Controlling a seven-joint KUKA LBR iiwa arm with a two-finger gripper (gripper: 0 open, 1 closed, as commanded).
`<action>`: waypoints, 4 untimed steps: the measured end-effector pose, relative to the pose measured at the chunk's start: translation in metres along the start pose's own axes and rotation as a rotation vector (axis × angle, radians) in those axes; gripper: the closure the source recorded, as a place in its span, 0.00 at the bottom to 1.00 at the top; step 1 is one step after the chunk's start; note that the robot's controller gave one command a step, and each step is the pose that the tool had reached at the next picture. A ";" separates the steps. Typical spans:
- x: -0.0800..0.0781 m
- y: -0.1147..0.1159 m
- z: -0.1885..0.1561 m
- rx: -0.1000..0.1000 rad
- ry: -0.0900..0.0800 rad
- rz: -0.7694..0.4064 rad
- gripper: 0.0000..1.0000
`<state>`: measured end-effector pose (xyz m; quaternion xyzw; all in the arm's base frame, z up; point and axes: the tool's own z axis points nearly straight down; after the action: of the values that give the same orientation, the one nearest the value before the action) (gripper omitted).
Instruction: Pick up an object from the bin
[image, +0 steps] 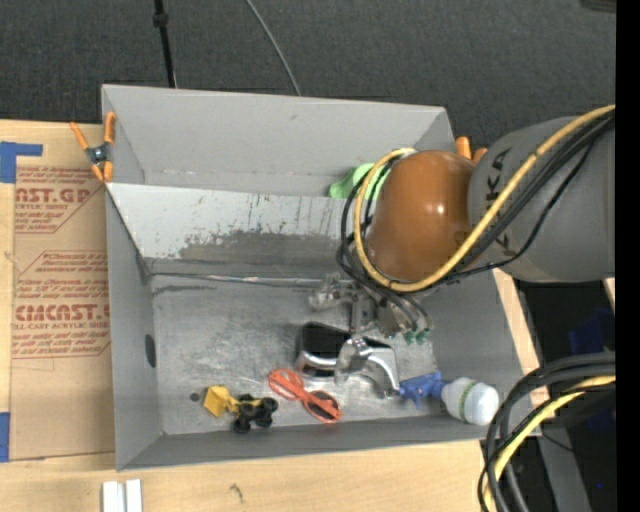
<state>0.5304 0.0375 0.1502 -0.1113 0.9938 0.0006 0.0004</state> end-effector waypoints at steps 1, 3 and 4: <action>0.025 -0.001 -0.001 0.003 0.002 -0.068 0.00; -0.009 -0.013 0.073 0.002 -0.006 0.068 1.00; -0.009 -0.013 0.073 0.002 -0.006 0.068 1.00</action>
Offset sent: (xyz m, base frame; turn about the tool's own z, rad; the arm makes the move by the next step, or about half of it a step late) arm 0.0215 -0.0188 -0.0802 0.0329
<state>0.5421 0.0267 0.0772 -0.0774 0.9970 -0.0003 0.0033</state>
